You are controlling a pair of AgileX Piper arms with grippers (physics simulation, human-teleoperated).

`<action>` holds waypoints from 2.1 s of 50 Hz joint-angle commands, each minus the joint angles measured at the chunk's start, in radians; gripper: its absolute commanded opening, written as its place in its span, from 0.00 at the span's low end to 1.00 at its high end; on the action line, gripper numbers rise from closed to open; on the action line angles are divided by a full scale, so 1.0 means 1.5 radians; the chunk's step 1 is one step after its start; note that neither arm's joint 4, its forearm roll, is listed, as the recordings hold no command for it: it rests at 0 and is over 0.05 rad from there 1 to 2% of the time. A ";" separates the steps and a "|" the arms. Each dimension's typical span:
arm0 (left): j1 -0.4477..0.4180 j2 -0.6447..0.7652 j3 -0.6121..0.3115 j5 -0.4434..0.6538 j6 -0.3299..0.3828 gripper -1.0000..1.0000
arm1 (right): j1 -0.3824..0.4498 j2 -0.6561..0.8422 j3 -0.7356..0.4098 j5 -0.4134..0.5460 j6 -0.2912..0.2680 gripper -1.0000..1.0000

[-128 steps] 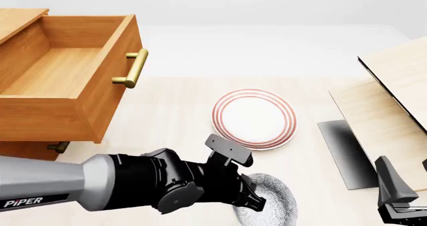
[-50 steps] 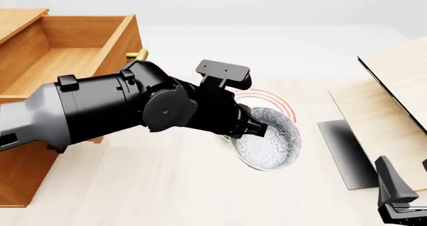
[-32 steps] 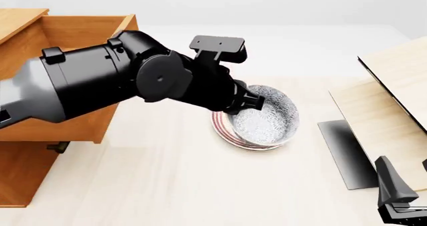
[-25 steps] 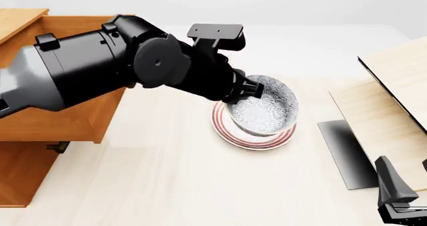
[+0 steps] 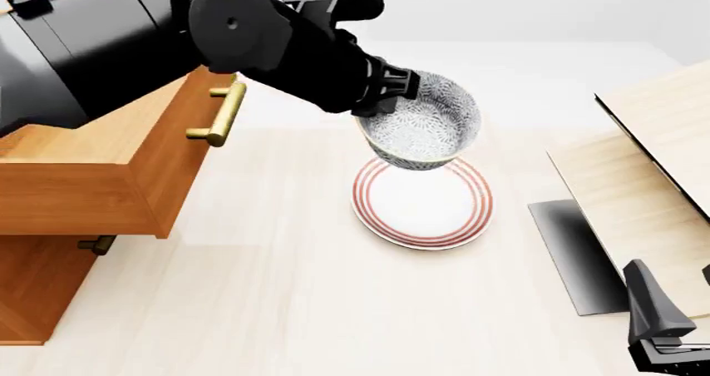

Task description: Open the top drawer of the cabinet and put the bowl in it.

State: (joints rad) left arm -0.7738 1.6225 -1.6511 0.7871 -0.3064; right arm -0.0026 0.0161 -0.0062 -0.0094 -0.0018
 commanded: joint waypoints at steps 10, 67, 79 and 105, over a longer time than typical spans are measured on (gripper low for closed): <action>0.048 -0.006 -0.061 0.033 -0.007 0.00 | 0.000 -0.003 0.000 0.002 0.000 1.00; 0.183 -0.073 -0.071 0.074 0.003 0.00 | 0.000 -0.003 0.000 0.002 0.000 1.00; 0.219 -0.108 -0.058 0.085 -0.001 0.00 | 0.000 -0.003 0.000 0.002 0.000 1.00; 0.294 -0.185 0.011 0.088 -0.014 0.00 | 0.000 -0.003 0.000 0.002 0.000 1.00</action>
State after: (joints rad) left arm -0.3731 1.3961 -1.6768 0.9220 -0.3237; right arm -0.0026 0.0161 -0.0062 -0.0094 -0.0019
